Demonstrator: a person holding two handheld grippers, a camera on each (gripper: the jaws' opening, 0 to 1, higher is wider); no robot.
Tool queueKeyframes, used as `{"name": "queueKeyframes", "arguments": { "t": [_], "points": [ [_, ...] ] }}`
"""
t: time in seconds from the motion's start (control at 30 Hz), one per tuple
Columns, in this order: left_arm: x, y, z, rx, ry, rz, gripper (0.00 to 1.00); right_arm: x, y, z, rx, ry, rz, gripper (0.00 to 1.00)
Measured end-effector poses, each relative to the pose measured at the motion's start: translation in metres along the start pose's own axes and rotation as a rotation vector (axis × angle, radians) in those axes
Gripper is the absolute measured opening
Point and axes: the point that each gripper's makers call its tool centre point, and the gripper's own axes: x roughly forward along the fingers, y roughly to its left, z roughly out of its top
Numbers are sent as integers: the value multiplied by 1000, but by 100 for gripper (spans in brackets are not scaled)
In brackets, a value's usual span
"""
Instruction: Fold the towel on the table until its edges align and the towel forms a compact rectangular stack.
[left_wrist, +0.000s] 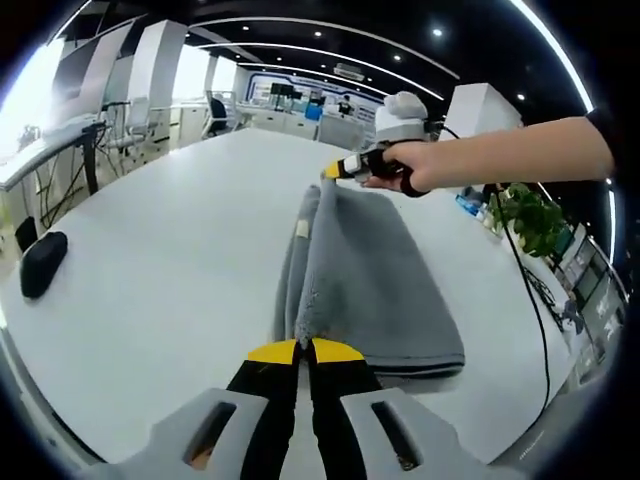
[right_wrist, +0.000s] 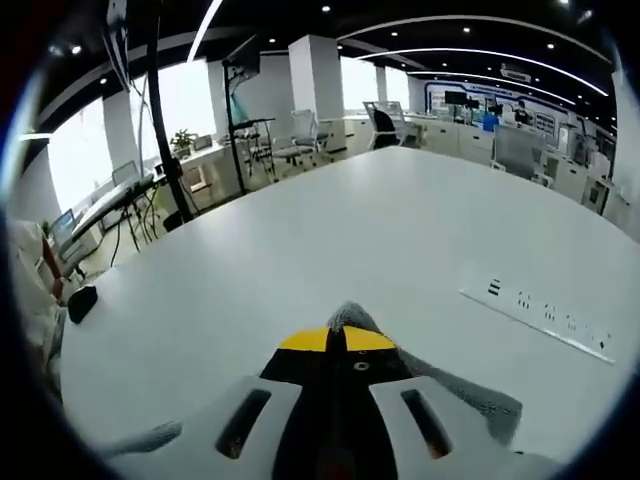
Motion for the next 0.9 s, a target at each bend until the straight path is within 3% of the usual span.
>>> {"name": "queueKeyframes", "arguments": {
  "t": [0.23, 0.53, 0.63, 0.73, 0.9],
  "points": [
    [7, 4, -12, -23, 15, 24, 4, 11, 4, -14, -22, 46, 4, 0],
    [8, 6, -12, -24, -4, 43, 3, 20, 3, -18, -38, 37, 1, 0],
    [9, 6, -13, -22, -2, 54, 3, 22, 5, -18, -80, 44, -14, 0],
    [9, 8, -14, -44, -15, 63, 3, 24, 4, -18, -48, 42, -11, 1],
    [9, 7, -13, 7, -7, 56, 3, 25, 4, -18, -65, 46, 31, 1]
  ]
}}
